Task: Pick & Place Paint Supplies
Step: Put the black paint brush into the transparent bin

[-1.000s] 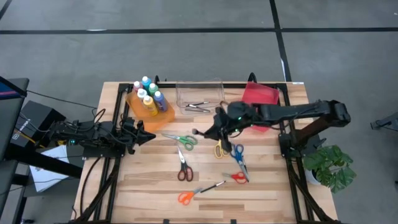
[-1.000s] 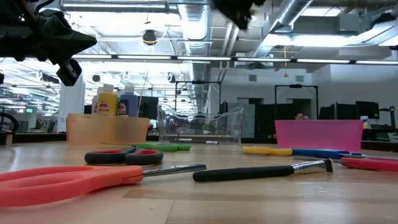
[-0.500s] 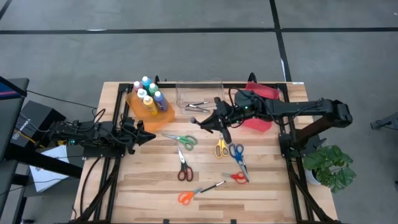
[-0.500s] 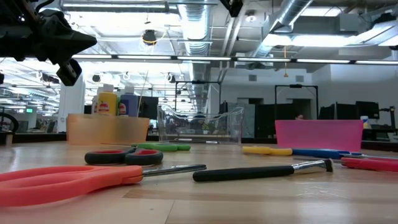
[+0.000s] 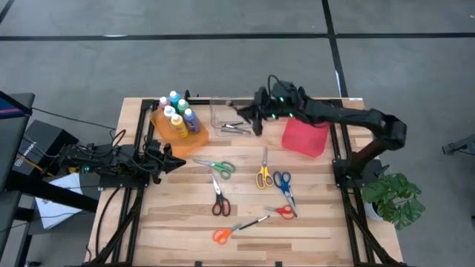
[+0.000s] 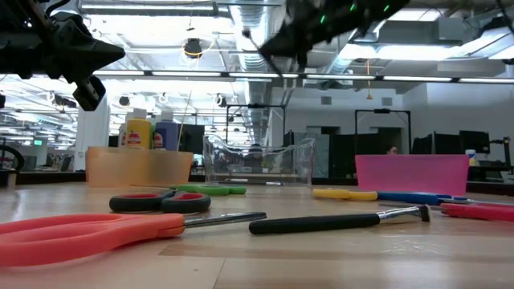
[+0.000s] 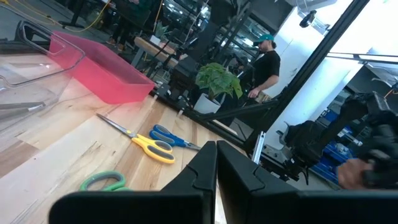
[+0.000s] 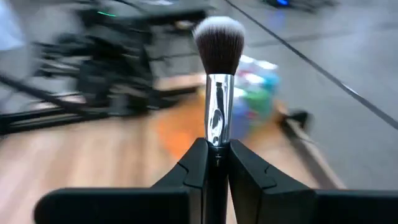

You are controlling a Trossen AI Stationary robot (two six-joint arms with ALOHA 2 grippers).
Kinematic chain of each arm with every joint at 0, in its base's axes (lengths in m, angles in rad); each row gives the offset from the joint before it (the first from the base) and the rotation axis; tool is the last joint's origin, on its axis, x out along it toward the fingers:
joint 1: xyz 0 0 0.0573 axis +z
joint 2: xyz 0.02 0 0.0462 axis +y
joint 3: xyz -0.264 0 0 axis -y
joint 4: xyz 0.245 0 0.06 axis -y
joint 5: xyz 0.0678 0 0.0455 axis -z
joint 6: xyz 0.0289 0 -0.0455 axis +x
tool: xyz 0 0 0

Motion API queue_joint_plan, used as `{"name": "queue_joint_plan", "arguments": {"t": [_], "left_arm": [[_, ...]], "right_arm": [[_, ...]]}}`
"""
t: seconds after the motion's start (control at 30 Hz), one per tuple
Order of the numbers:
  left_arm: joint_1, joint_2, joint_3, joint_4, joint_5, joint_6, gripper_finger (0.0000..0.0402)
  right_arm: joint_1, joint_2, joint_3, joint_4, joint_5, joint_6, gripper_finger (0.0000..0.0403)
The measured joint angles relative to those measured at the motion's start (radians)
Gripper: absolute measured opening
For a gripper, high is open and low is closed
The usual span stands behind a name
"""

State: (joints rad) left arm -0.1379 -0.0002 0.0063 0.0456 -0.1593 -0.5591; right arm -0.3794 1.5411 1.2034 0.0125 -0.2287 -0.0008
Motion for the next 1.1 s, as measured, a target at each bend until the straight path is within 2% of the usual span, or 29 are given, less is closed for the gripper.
{"name": "queue_joint_plan", "arguments": {"t": [0.13,0.23,0.33,0.53,0.73,0.93,1.1], "left_arm": [[0.0,0.0,0.0,0.0,0.0,0.0,0.0006],[0.0,0.0,0.0,0.0,0.0,0.0,0.0006],[0.0,0.0,0.0,0.0,0.0,0.0,0.0006],[0.0,0.0,0.0,0.0,0.0,0.0,0.0006],[0.0,0.0,0.0,0.0,0.0,0.0,0.0006],[0.0,0.0,0.0,0.0,0.0,0.0,0.0006],[0.0,0.0,0.0,0.0,0.0,0.0,0.0006]], "right_arm": [[-0.088,0.134,0.058,-0.042,0.0,-0.057,0.0035],[-0.124,0.241,0.154,-0.126,-0.002,-0.108,0.0035],[-0.145,0.344,0.273,-0.273,0.001,-0.156,0.0036],[-0.142,0.515,0.529,-0.612,0.109,-0.283,0.0037],[-0.124,0.625,0.71,-0.847,0.185,-0.299,0.004],[-0.128,0.702,0.766,-0.977,0.204,-0.299,0.0053],[-0.132,0.725,0.771,-1.001,0.203,-0.299,0.0063]]}}
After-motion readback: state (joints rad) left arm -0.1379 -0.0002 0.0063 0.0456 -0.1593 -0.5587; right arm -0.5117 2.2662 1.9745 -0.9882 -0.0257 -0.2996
